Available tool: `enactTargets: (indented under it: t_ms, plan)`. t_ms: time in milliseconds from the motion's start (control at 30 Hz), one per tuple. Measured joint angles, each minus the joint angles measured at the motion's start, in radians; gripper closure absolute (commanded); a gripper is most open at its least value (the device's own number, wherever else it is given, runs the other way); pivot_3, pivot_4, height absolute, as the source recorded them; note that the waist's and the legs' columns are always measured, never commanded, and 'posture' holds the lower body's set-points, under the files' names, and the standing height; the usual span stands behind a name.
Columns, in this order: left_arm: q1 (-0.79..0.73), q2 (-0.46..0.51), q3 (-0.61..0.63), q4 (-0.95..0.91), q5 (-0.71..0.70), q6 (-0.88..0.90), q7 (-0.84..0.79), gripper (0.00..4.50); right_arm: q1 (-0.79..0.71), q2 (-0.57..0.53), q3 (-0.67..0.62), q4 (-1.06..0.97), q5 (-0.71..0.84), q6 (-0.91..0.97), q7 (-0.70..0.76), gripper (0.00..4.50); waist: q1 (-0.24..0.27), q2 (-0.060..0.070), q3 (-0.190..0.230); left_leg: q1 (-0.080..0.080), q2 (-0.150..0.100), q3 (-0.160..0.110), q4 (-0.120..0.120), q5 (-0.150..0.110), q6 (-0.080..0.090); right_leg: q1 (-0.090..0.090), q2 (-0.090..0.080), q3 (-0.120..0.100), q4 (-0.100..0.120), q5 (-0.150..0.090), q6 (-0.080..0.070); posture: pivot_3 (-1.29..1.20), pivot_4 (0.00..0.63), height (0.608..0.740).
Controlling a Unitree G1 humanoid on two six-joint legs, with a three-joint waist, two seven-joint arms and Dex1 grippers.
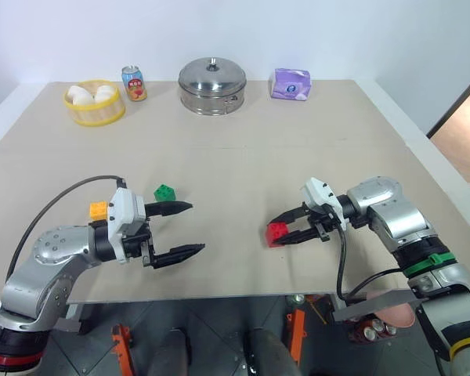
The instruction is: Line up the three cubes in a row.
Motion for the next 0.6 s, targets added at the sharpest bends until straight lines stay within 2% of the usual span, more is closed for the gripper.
enactTargets:
  t_ms: [600]
  plan:
    - [-0.011,-0.026,-0.002,0.007,0.005,0.016,0.023,0.00,0.010,0.079,-0.036,0.142,-0.096,-0.163,0.007,3.23,0.000,0.000,0.000,0.000,0.000,0.000,-0.001,0.000,0.000,0.000,0.001,0.001,0.000,0.000,0.001,0.00,0.150,0.739]
